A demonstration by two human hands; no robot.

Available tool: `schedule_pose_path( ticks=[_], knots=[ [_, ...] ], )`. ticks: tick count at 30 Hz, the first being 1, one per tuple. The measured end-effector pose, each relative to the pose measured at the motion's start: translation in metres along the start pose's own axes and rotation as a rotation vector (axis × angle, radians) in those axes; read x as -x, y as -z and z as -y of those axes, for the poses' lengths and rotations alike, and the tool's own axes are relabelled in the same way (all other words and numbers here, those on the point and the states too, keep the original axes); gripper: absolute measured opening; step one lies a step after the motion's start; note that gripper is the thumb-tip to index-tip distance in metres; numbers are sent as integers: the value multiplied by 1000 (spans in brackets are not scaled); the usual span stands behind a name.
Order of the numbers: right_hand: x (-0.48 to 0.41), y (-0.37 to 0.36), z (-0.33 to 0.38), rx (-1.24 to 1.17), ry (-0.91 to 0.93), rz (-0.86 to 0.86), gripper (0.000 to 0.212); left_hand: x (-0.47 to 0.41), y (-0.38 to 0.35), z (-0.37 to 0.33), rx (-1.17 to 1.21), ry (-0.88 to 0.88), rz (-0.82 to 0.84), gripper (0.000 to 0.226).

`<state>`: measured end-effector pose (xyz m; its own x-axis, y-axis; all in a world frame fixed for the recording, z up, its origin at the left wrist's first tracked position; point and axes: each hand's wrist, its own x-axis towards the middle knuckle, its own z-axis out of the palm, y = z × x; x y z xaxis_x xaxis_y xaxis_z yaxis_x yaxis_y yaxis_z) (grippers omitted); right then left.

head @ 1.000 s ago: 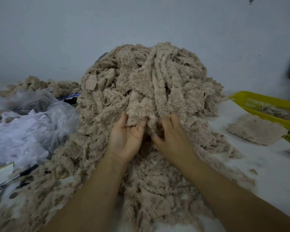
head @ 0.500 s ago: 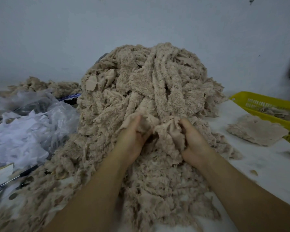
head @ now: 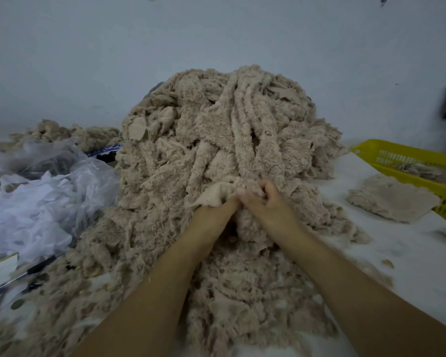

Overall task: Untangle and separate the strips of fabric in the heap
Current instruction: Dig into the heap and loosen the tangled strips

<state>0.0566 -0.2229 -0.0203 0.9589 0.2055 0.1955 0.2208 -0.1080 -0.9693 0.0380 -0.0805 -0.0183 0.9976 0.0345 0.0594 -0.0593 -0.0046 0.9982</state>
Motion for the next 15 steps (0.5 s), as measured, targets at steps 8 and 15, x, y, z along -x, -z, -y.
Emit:
schedule_pose_path(
  ticks=[8,15],
  knots=[
    [-3,5,-2,3,-66,-224,42,-2,-2,1,152,107,45,12],
    [-13,26,4,-305,-149,-452,37,-4,6,-9,448,59,45,26]
  ],
)
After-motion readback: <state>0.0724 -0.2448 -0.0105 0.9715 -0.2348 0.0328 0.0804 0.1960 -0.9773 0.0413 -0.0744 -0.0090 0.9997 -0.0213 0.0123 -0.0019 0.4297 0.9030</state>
